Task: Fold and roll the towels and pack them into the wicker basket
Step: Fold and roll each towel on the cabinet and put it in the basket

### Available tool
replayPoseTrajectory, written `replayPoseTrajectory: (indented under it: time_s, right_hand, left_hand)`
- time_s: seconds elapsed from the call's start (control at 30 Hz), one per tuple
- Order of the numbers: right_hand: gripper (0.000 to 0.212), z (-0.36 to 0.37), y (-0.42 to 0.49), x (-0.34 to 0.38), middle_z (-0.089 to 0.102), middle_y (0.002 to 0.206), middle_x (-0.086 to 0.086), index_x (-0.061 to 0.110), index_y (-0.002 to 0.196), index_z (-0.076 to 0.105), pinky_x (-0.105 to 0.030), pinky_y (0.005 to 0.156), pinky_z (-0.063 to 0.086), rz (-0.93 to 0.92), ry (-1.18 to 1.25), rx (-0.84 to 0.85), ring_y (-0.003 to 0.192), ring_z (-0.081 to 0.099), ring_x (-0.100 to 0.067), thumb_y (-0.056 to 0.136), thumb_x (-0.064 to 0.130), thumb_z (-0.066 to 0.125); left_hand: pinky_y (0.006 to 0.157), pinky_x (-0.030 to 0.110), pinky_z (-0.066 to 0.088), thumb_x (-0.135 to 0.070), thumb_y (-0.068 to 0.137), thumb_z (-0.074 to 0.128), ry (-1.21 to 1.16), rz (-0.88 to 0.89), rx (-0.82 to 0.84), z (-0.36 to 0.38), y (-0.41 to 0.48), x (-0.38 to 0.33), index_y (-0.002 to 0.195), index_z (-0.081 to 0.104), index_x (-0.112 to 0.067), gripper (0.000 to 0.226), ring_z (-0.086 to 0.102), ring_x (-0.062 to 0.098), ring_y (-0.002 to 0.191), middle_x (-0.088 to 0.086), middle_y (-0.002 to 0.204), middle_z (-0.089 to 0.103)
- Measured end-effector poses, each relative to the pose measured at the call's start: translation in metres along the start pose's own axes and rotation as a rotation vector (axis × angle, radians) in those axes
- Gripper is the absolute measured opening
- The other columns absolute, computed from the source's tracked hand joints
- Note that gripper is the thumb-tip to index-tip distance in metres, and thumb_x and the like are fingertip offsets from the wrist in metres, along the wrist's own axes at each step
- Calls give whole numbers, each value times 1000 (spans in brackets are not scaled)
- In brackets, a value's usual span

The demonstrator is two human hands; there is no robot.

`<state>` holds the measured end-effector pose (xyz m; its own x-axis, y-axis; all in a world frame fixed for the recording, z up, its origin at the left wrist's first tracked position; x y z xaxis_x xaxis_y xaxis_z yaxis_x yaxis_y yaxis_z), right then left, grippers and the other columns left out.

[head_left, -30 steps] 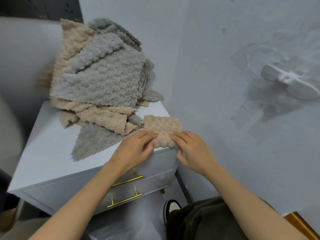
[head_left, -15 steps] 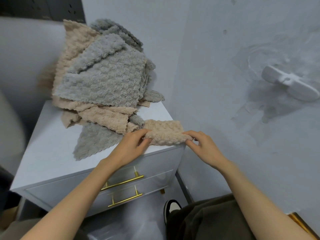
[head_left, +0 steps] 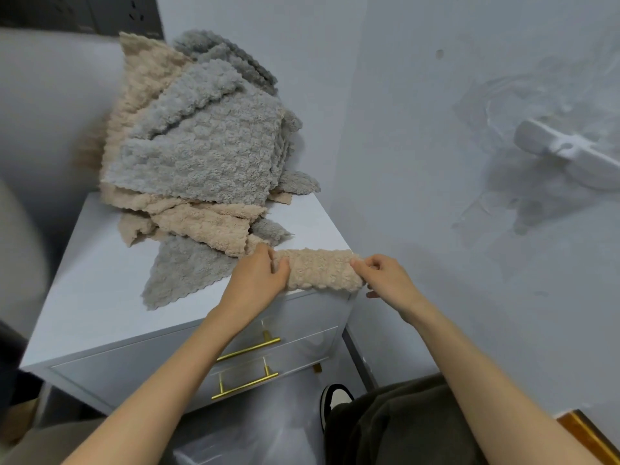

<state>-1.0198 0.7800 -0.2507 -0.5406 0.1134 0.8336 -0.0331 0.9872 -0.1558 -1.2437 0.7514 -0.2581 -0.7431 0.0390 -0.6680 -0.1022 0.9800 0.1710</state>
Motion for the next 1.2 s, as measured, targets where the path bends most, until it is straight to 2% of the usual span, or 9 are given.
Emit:
replayPoseTrajectory:
  time_s: [0.1,0.3,0.4,0.57,0.7,0.8,0.9,1.07,1.2]
  right_hand:
    - [26,3,-1,3,56,81,-3,13,84,54,-34,65,60,148,204,46,68,57,-14,91,37,62]
    - [24,5,-10,16,60,79,-8,9,78,49,-34,72,60,266,429,106,69,62,-19,96,22,56]
    - [19,4,-18,26,60,84,-7,8,79,50,-36,77,56,236,570,35,76,62,-16,96,14,56]
    - [11,-8,-34,41,63,96,-10,6,96,53,-32,78,56,90,698,-35,90,63,-18,96,17,53]
    - [19,-37,-65,56,64,87,-10,0,107,55,-26,64,56,-23,834,-75,79,64,-16,94,13,56]
    - [10,-61,-99,63,61,72,-2,5,99,54,-24,54,51,-91,899,-132,66,61,-11,91,10,57]
    - [6,-78,-130,63,57,63,3,9,91,52,-23,50,47,-138,925,-175,59,57,-8,89,7,57]
    - [15,-112,-192,28,55,61,5,15,78,51,-21,50,44,-171,906,-255,59,54,-7,91,7,54]
    - [15,-134,-223,-9,59,62,9,15,78,54,-22,53,47,-131,902,-338,60,58,-3,92,10,55]
  left_hand:
    - [55,31,38,-35,98,44,54,-7,-8,4,-1,-1,96,40,-14,21,54,18,66,2,70,55]
    - [65,32,28,-26,96,49,-156,-44,55,5,-3,2,58,39,-10,42,36,20,74,5,55,40]
    - [60,30,30,-27,97,47,-275,-83,81,-4,-16,-11,65,43,-10,37,39,18,59,7,59,42]
    - [69,30,40,-27,96,53,-775,-203,135,-24,-37,-35,74,42,-15,27,43,15,66,-2,66,44]
    - [70,33,42,-23,94,56,-961,-204,172,-37,-60,-68,71,41,-19,28,46,10,66,-7,63,48]
    - [65,28,50,-16,92,57,-1068,-205,191,-42,-79,-97,71,41,-19,26,51,17,82,9,87,50]
    - [60,26,50,-13,91,57,-1082,-192,204,-45,-94,-119,72,42,-19,25,48,21,80,9,91,46]
    - [49,23,50,-10,90,54,-1003,-168,335,-30,-135,-160,65,44,-18,28,51,8,54,-1,64,49]
    - [48,23,47,-8,88,57,-890,-164,470,-10,-154,-184,78,51,-17,15,54,8,55,-2,67,55]
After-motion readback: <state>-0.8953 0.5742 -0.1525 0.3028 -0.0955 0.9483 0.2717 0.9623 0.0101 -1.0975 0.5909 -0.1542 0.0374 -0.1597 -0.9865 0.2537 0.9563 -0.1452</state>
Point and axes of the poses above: each hand's wrist, its own y-axis towards the middle knuckle, its own z-axis out of the palm, x = y × z, the point moved 1 cm from there along y, towards the middle knuckle
